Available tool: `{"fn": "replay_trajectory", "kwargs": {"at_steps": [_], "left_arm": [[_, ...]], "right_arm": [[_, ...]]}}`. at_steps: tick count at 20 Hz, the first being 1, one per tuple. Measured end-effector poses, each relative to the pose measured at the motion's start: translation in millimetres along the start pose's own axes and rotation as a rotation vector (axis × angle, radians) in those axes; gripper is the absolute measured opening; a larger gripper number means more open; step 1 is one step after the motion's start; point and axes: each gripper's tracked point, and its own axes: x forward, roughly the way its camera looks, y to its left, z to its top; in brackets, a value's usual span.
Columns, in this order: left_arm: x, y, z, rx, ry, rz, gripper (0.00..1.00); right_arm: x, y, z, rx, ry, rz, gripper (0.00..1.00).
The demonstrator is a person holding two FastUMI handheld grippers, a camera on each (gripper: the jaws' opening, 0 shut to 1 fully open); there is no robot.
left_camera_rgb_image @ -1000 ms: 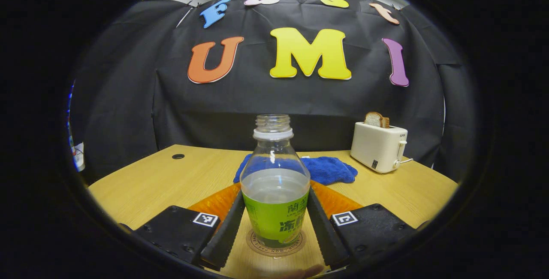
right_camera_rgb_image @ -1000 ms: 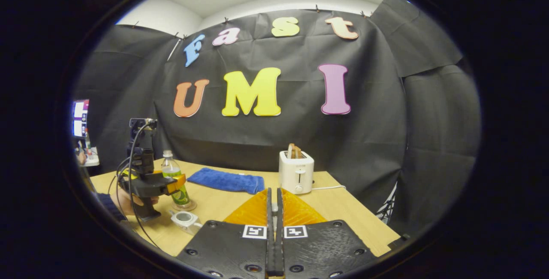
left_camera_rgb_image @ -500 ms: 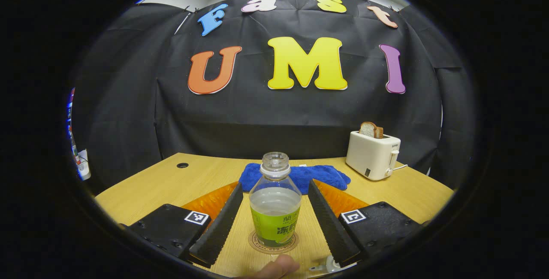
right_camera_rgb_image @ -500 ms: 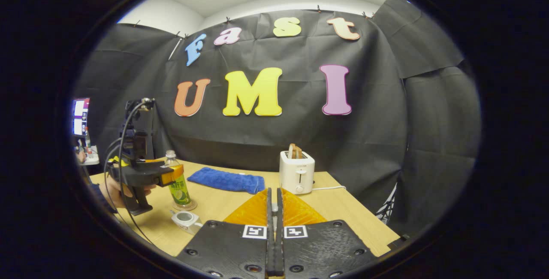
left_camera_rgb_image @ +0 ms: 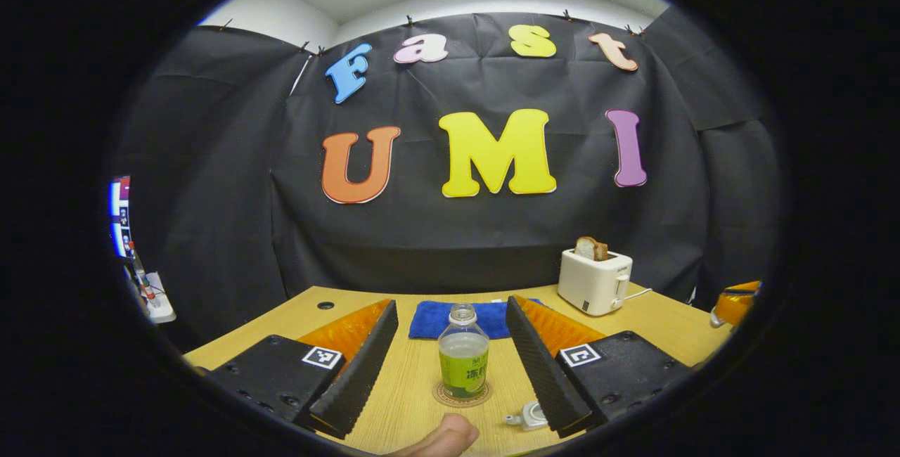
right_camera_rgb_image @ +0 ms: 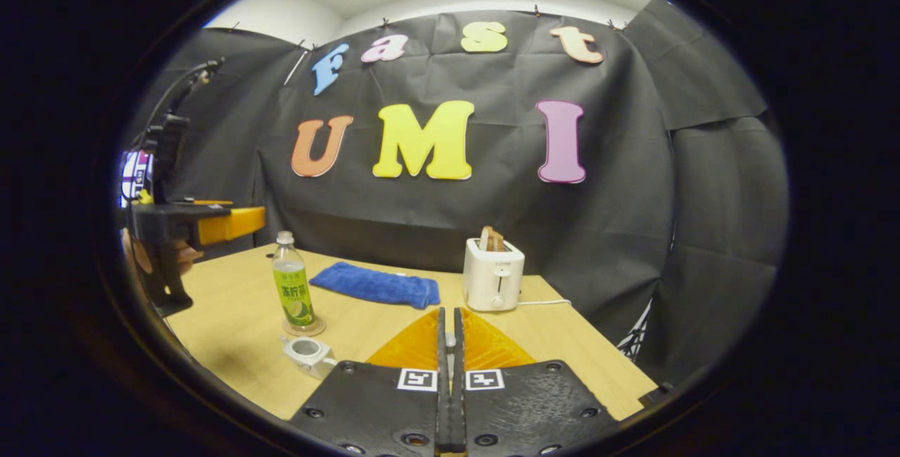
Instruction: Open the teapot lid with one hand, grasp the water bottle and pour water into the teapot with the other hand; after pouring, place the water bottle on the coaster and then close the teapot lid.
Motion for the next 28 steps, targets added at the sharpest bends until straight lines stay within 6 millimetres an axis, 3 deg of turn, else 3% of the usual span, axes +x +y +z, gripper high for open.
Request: {"fn": "replay_trajectory", "kwargs": {"at_steps": [3,5,7,16,23,28], "left_arm": [[-21.6,13.8,-4.0,0.011,0.019,0.008,0.96],[-36.1,21.7,-20.5,0.017,0.073,0.008,0.96],[-48.1,24.5,-24.1,-0.013,0.075,-0.017,0.97],[-81.7,50.5,-45.2,-0.045,0.073,-0.017,0.96],[-94.0,75.9,-32.8,-0.006,0.028,-0.01,0.97],[-98.1,71.0,-30.0,-0.042,0.025,-0.056,0.96]], "right_arm": [[3.6,10.0,-0.2,0.009,0.002,0.016,0.0],[8.0,22.7,-8.7,0.019,0.016,0.042,0.0],[12.4,36.2,-12.4,0.019,0.01,0.058,0.0],[42.1,104.3,-23.5,0.087,-0.002,0.133,0.0],[61.6,155.4,-30.3,0.141,-0.013,0.204,0.0],[72.0,178.5,-55.3,0.129,0.029,0.228,0.01]]}}
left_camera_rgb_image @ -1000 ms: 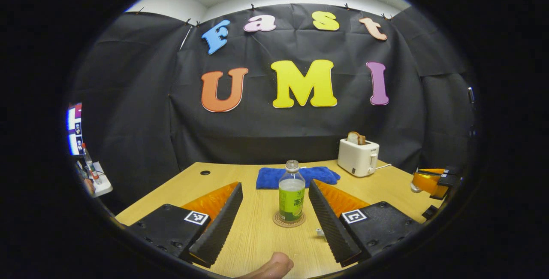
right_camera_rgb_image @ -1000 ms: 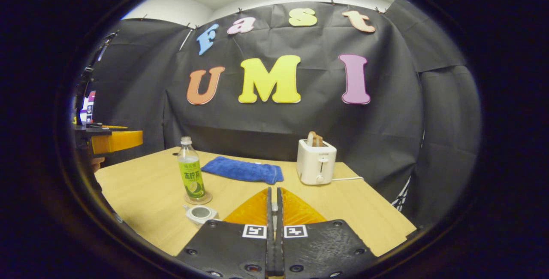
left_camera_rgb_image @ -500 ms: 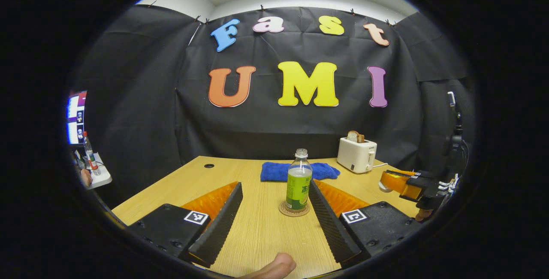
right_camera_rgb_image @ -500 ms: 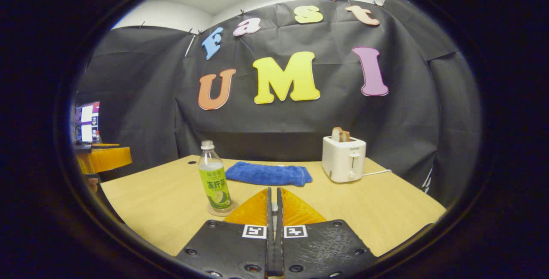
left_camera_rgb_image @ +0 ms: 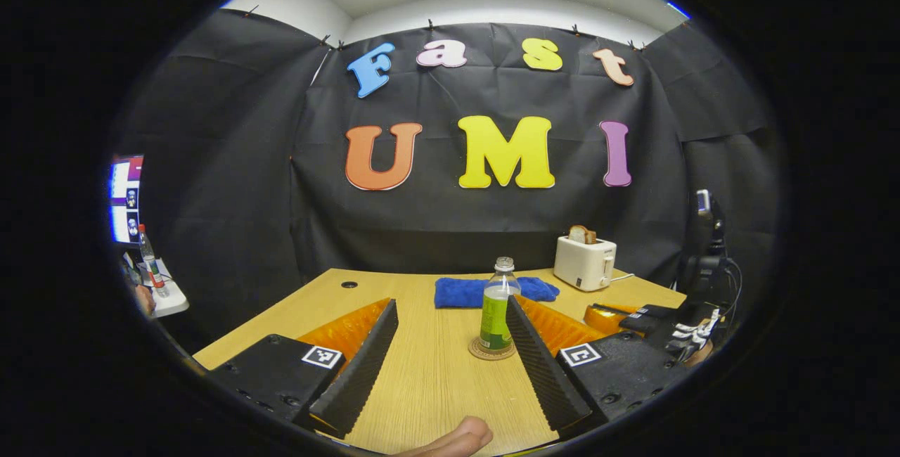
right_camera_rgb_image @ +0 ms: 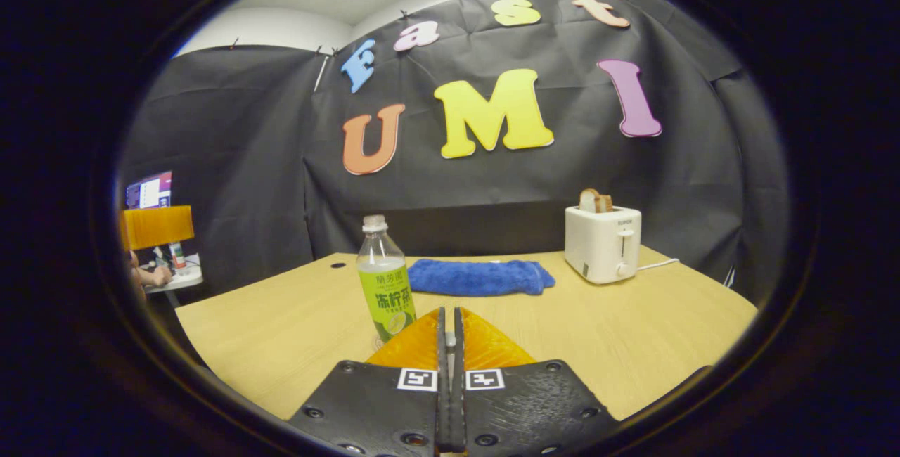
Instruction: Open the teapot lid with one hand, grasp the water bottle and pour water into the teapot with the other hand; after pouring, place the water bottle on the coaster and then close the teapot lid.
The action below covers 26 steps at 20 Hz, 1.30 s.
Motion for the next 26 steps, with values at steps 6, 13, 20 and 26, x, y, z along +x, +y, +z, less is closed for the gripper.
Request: {"fn": "replay_trajectory", "kwargs": {"at_steps": [6,13,20,26], "left_arm": [[-1.3,-4.1,0.4,0.021,-0.005,-0.024,0.97],[4.7,-2.3,-12.1,0.006,0.033,-0.018,0.96],[7.9,1.7,-15.0,0.003,0.041,-0.011,0.97],[6.5,0.4,-12.2,0.009,0.033,-0.009,0.97]], "right_arm": [[15.7,8.5,-28.8,-0.024,0.055,0.006,0.0],[22.4,11.4,-33.9,-0.013,0.056,0.023,0.04],[11.3,15.4,-15.6,-0.038,0.016,0.016,0.19],[-4.9,14.6,7.3,-0.037,-0.015,0.0,0.31]]}}
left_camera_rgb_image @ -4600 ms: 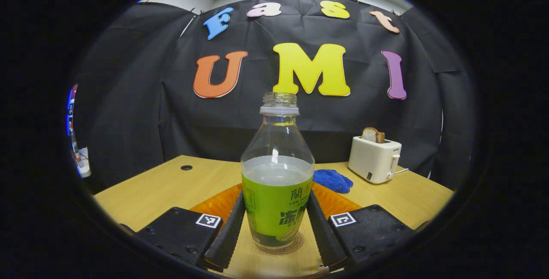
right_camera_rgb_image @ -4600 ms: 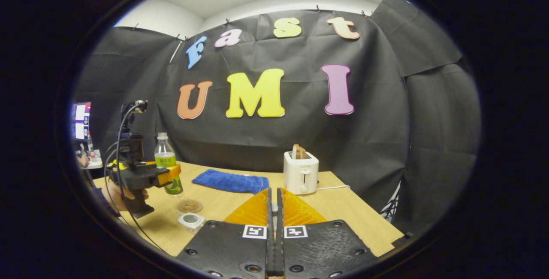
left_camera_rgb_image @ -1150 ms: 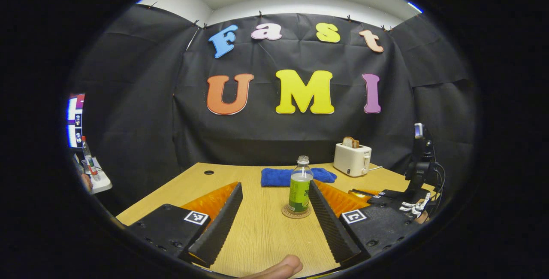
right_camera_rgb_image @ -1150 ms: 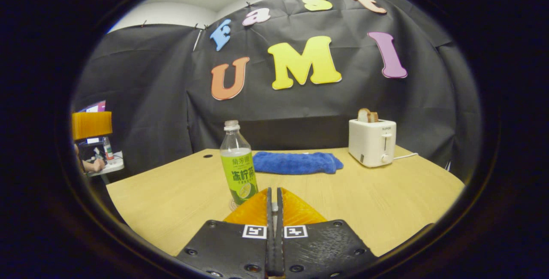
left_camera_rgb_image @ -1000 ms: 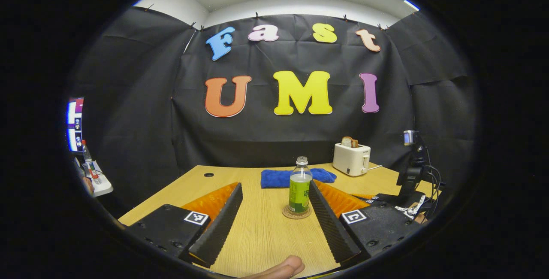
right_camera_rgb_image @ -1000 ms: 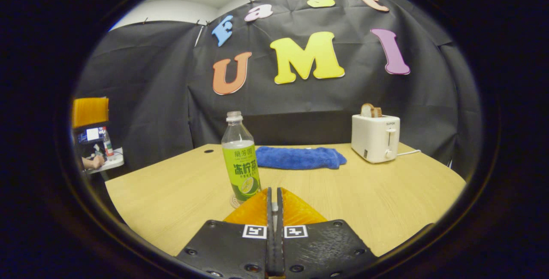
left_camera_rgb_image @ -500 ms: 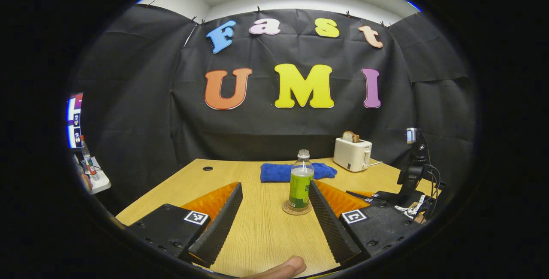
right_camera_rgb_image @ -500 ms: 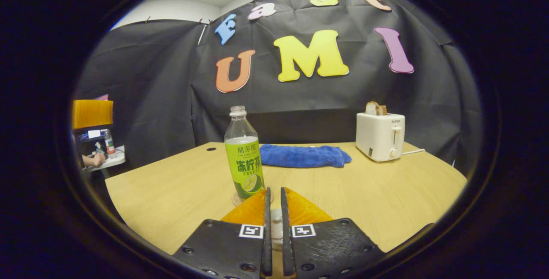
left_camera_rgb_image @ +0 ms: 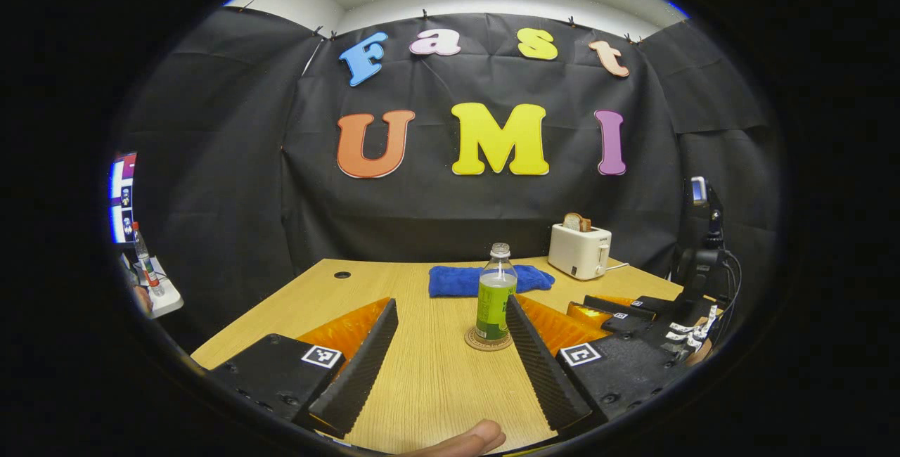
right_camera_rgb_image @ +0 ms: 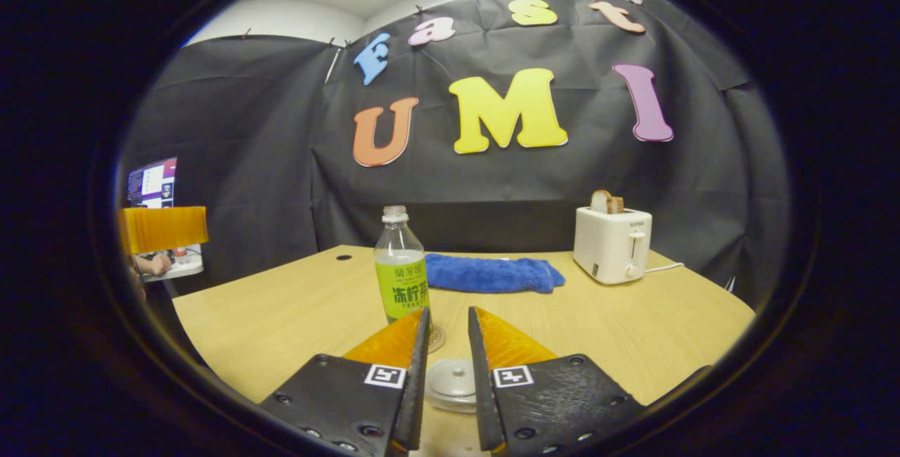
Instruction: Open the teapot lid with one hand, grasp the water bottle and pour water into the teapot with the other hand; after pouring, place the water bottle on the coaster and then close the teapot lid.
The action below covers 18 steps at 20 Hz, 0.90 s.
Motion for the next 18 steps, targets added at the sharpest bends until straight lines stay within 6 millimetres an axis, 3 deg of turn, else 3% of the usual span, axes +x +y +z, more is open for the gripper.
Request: {"fn": "replay_trajectory", "kwargs": {"at_steps": [2,5,8,9,13,18], "left_arm": [[-0.2,-0.8,1.9,-0.007,-0.009,0.005,0.97],[-0.9,-7.4,0.2,0.004,-0.008,-0.004,0.96],[3.2,-10.9,-4.2,0.029,-0.002,0.005,0.97],[3.4,-13.0,-5.0,0.034,-0.001,0.005,0.97],[6.3,-14.2,-5.4,0.034,-0.01,0.027,0.97],[3.2,-13.6,-4.0,0.027,-0.014,0.056,0.97]], "right_arm": [[-6.2,4.0,11.6,0.015,-0.02,0.025,0.41],[-16.1,0.0,27.0,0.02,-0.045,0.029,0.67],[-25.2,-4.2,41.1,0.003,-0.08,0.033,0.83],[-30.3,-8.9,45.2,-0.001,-0.088,0.023,0.96],[-49.0,-24.6,64.4,0.006,-0.106,-0.009,0.98],[-90.4,-65.8,95.2,-0.028,-0.139,-0.089,0.97]]}}
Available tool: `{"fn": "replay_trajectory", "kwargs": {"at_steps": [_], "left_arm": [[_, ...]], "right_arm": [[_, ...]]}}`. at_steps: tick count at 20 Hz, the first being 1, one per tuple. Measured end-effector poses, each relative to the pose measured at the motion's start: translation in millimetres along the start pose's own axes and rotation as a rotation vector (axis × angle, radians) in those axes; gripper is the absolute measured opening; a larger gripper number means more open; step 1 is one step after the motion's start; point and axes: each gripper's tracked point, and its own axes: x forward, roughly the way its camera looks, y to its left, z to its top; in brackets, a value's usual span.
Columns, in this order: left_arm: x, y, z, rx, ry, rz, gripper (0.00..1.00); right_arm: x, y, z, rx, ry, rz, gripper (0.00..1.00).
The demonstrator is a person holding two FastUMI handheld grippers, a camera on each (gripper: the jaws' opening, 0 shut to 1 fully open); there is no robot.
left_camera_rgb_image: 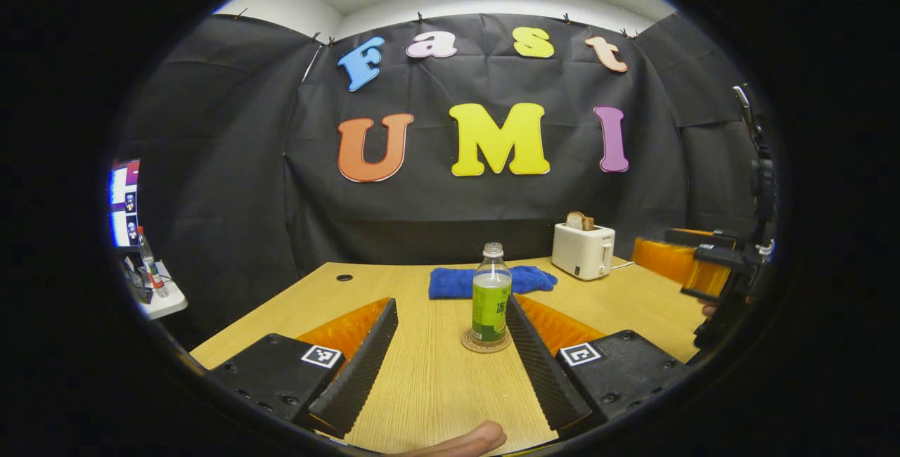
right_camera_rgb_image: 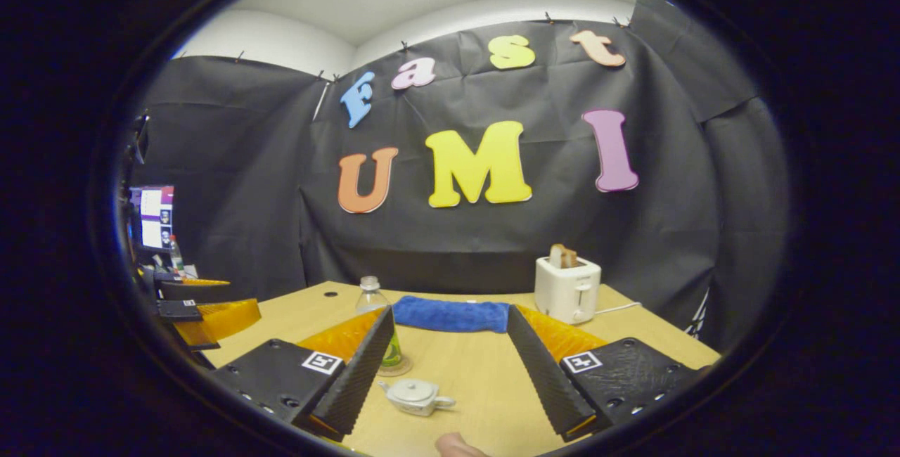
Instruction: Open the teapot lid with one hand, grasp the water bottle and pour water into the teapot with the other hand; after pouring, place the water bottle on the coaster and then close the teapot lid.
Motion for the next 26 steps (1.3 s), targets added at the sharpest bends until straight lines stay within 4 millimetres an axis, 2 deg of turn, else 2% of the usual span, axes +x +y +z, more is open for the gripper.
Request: {"fn": "replay_trajectory", "kwargs": {"at_steps": [3,5,10,11,17,26], "left_arm": [[-3.4,6.2,4.6,0.0,-0.011,0.039,0.97],[-6.9,7.4,6.7,0.006,-0.016,0.051,0.97],[-9.9,3.6,8.1,0.023,-0.015,0.055,0.97],[-11.1,3.3,9.1,0.024,-0.018,0.057,0.97],[-16.2,2.0,13.3,0.034,-0.031,0.061,0.96],[-13.0,1.6,11.9,0.027,-0.037,0.055,0.96]], "right_arm": [[-18.2,-38.8,10.1,-0.06,0.011,-0.094,0.97],[-30.9,-57.1,13.1,-0.073,0.023,-0.135,0.97],[-51.0,-74.6,16.3,-0.019,0.005,-0.147,0.97],[-52.4,-74.4,20.0,-0.018,-0.009,-0.148,0.96],[-52.2,-66.9,13.9,-0.039,0.008,-0.132,0.97],[-52.3,-76.0,10.6,-0.052,0.024,-0.165,0.95]]}}
